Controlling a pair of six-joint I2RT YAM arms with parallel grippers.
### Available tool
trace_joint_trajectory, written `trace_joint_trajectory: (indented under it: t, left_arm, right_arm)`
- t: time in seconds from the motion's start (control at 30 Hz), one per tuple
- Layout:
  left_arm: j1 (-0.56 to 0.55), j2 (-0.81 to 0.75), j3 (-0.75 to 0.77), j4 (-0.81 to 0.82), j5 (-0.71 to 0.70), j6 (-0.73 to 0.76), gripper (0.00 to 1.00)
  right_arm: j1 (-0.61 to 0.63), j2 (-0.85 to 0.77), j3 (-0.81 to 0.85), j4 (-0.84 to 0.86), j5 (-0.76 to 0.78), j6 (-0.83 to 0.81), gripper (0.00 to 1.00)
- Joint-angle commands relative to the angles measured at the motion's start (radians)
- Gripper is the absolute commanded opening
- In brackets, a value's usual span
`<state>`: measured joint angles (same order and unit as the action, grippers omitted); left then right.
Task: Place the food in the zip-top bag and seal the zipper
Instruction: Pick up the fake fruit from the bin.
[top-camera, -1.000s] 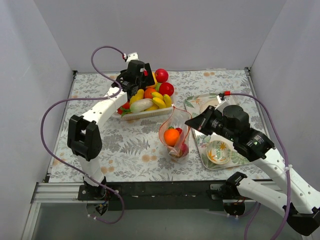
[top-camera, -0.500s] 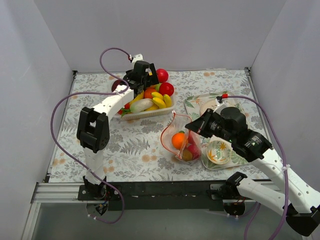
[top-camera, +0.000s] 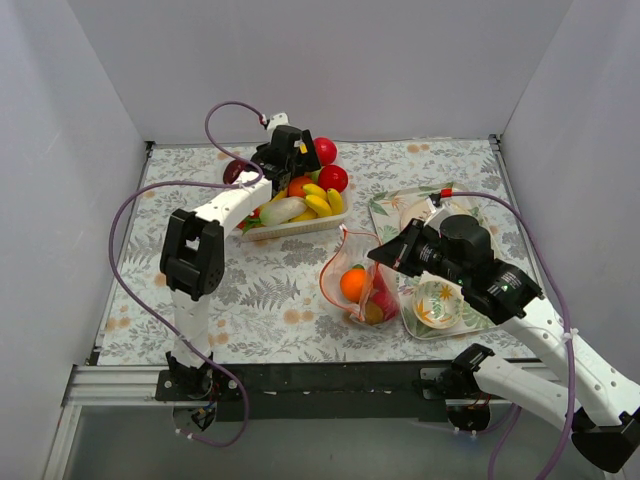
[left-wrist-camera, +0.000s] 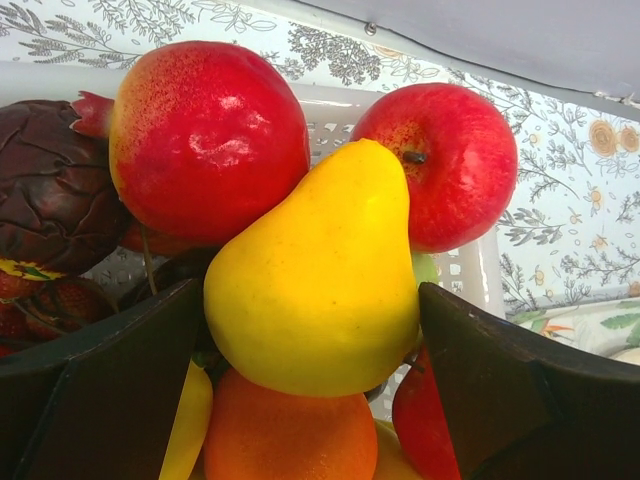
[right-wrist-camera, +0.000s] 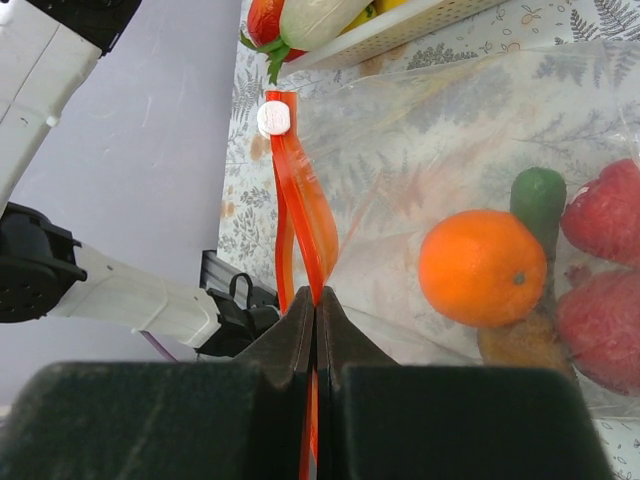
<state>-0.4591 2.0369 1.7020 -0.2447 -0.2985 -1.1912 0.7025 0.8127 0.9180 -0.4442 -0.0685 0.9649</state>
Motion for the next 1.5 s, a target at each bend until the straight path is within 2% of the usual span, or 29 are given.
trace_joint_trajectory:
  t: [0.0, 0.1, 0.13, 0.23, 0.43, 0.8, 1.0, 1.13, 1.4, 1.47]
  left_arm:
    - [0.004, -0.014, 0.021, 0.022, -0.021, -0.008, 0.88]
    - [0.004, -0.014, 0.018, 0.027, -0.024, -0.008, 0.82]
    - [0.002, -0.015, 0.015, 0.028, -0.024, -0.010, 0.76]
    - [0.004, -0.024, 0.012, 0.038, -0.021, -0.005, 0.67]
    - [0.003, -0.072, 0.005, 0.039, -0.021, 0.004, 0.52]
    - [0.004, -0.175, -0.010, 0.030, -0.014, 0.047, 0.49]
    - [0.004, -0.293, -0.070, -0.004, 0.033, 0.039, 0.49]
    - [-0.009, -0.444, -0.137, -0.065, 0.142, 0.013, 0.49]
    - [-0.113, -0.817, -0.462, -0.159, 0.295, -0.041, 0.49]
    - [-0.141, -0.872, -0.514, -0.171, 0.297, -0.083, 0.49]
  right_arm:
    - [0.003, -0.013, -0.008, 0.071, -0.025, -0.006, 0.01]
    - [0.002, -0.015, -0.011, 0.075, -0.027, -0.005, 0.01]
    - [0.003, -0.015, -0.013, 0.076, -0.027, -0.005, 0.01]
    - [0.003, -0.017, -0.015, 0.075, -0.027, -0.006, 0.01]
    - [0.003, -0.017, -0.019, 0.081, -0.022, -0.003, 0.01]
    - [0.003, 0.008, -0.041, 0.104, -0.024, -0.002, 0.01]
    - [0.002, 0.031, -0.042, 0.128, -0.011, -0.006, 0.01]
    - [0.003, 0.066, -0.031, 0.167, -0.007, -0.005, 0.01]
    - [0.005, 0.186, 0.060, 0.197, 0.012, -0.011, 0.01]
    - [0.006, 0.209, 0.074, 0.200, 0.018, -0.011, 0.01]
